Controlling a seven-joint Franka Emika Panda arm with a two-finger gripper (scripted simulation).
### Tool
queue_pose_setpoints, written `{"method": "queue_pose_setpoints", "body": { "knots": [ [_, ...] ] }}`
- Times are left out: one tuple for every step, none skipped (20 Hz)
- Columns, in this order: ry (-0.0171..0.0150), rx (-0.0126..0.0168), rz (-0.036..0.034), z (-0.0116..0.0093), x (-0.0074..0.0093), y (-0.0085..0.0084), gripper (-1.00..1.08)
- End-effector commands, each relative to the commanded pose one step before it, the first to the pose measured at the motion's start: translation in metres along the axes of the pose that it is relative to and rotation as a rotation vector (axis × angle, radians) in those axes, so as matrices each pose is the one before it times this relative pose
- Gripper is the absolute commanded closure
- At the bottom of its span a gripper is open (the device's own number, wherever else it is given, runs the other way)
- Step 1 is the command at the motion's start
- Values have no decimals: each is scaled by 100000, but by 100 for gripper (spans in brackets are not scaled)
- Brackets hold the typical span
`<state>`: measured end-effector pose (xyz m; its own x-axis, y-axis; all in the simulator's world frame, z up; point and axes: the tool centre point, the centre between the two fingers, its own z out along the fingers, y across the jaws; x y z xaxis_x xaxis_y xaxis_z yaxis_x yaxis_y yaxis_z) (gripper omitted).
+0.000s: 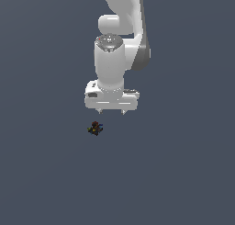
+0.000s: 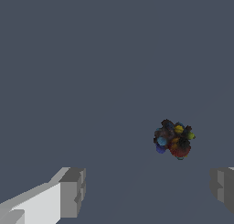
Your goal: Pick up the object and move it to a goal position.
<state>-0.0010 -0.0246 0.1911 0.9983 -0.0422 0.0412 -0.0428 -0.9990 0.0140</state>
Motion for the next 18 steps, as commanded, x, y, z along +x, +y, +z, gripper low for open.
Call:
{"method": "queue_pose_setpoints", "body": {
  "knots": [
    [-51, 17, 45, -35, -26, 12, -92],
    [-16, -5, -218, 41, 2, -22, -92],
    [-17, -9, -300, 41, 1, 7, -92],
    [-19, -13, -402, 43, 0, 25, -92],
    [-22, -17, -502, 48, 0, 46, -92],
    [-25, -21, -613, 54, -1, 61, -92],
    [-30, -24, -720, 63, -2, 78, -92],
    [-35, -27, -839, 76, -3, 88, -92],
    [-42, -30, -973, 91, -4, 91, -92],
    [-49, -32, -1101, 106, -5, 98, -92],
    [-56, -34, -1226, 120, -7, 105, -92],
    [-61, -35, -1339, 130, -10, 116, -92],
    [-66, -35, -1451, 140, -13, 128, -92],
    [-71, -36, -1567, 150, -17, 140, -92],
    [-77, -35, -1685, 161, -21, 149, -92],
    [-82, -33, -1806, 173, -26, 159, -92],
    [-88, -31, -1931, 185, -31, 166, -92],
    [-93, -28, -2048, 196, -38, 177, -92]
  ]
}}
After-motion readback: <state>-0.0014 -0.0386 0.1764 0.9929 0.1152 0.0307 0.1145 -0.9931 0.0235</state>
